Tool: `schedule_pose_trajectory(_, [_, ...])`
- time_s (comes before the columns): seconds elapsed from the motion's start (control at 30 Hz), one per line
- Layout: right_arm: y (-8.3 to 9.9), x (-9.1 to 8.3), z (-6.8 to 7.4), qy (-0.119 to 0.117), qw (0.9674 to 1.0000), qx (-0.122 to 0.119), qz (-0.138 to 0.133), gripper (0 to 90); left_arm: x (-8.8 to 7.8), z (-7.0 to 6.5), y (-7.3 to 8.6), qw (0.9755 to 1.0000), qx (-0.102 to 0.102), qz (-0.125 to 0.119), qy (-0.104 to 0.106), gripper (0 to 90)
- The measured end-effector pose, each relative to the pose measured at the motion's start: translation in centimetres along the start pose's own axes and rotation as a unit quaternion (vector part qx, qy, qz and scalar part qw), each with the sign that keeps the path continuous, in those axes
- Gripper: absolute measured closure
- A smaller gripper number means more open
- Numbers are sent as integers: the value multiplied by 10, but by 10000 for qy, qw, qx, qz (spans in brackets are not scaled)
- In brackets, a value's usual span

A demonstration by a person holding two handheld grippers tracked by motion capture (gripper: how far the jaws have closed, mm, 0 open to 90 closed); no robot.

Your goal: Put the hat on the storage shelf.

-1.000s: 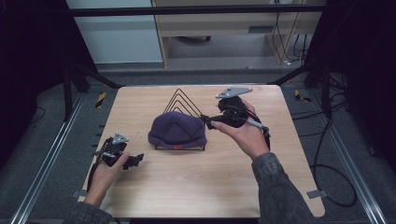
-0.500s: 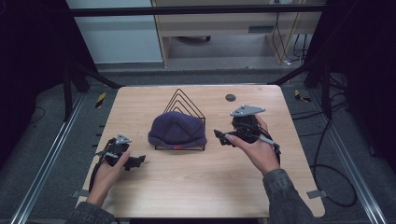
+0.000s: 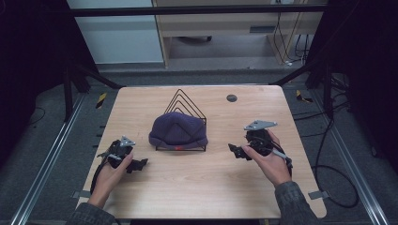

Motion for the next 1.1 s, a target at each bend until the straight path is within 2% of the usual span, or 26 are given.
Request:
schedule_pose_trajectory(0.07, [14,6,-6,17,9998,151,86,115,1,0,0,10000,13,38,27,63])
schedule_pose_trajectory(0.1, [14,6,-6,17,9998,151,86,115,2,0,0,10000,8,52,43,63])
schedule_pose_trajectory(0.17, [29,14,-8,26,9996,233,186,123,3,-1,1,9999,29,95,72,64])
schedule_pose_trajectory(0.37, [48,23,-10,-66,9986,433,296,128,4,-2,1,9998,-4,138,120,63])
schedule_pose_trajectory(0.63, [59,33,-14,8,9977,562,369,125,6,-3,2,9998,-32,125,160,43])
schedule_pose_trajectory(0.9, [66,44,-20,241,9962,740,386,122,7,-3,3,9998,-53,91,160,10])
schedule_pose_trajectory(1.1, [71,47,-20,288,9961,683,472,117,8,-3,3,9998,-67,66,151,0])
Point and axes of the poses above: each handheld gripper's, and its own axes: x roughly forward along the jaws, y roughly out of its underside, z roughly to its left, the point moved 2 cm from there along x, roughly forward along the jaws, and after that the axes turned 13 degrees about x, right-handed, at the moved point
